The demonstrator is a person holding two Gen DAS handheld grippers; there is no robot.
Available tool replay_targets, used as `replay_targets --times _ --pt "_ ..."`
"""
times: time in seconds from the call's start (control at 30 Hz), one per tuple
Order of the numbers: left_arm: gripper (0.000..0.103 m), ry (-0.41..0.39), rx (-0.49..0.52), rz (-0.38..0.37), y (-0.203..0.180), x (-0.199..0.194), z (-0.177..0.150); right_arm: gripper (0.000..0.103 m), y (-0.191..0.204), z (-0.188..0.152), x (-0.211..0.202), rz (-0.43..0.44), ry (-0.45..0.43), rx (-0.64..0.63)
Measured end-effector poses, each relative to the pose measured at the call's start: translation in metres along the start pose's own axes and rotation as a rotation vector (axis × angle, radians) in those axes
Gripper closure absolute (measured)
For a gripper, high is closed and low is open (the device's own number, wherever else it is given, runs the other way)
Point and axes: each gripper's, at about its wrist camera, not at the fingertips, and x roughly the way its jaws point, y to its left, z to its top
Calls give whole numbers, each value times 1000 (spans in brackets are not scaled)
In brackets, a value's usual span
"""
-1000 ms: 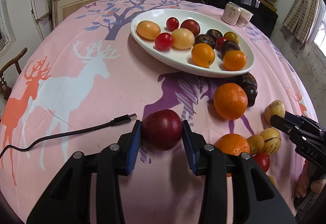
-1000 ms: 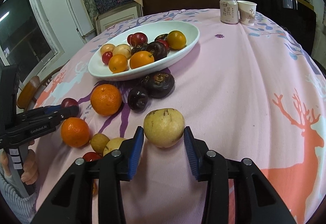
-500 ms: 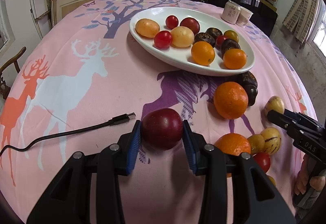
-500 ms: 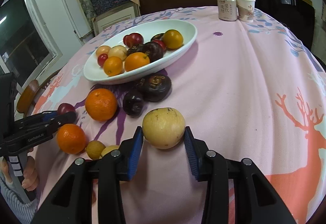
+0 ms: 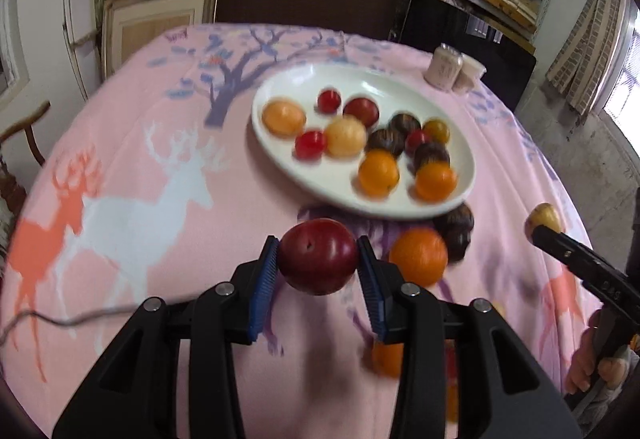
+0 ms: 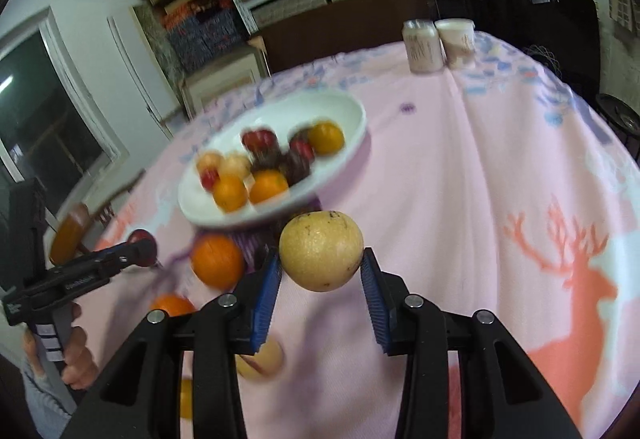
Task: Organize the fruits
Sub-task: 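Carry the apple and yellow fruit to the plate and release both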
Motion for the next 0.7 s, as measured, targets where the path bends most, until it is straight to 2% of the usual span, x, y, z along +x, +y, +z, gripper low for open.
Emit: replay_targets --times 0.07,0.17,0.27,0.47,0.57,0.6,0.63,0.7 --pt "64 -33 11 11 -7 -2 23 62 8 23 -2 6 -30 -8" --pt "64 -46 0 -28 -16 6 51 62 21 52 6 5 -65 -17" --pt "64 -58 -1 -18 -24 21 67 62 24 76 34 8 -59 17" --pt "64 -3 -24 3 -15 65 79 62 25 86 82 -12 -12 14" --pt "64 25 -27 5 -9 77 79 60 27 86 97 12 5 11" --pt "61 22 -31 9 -7 78 79 49 27 85 99 30 -5 17" --pt "50 14 -29 14 -7 77 80 30 27 85 98 43 -11 16" --pt "31 -26 -31 33 -7 68 81 27 29 86 93 46 -46 -4"
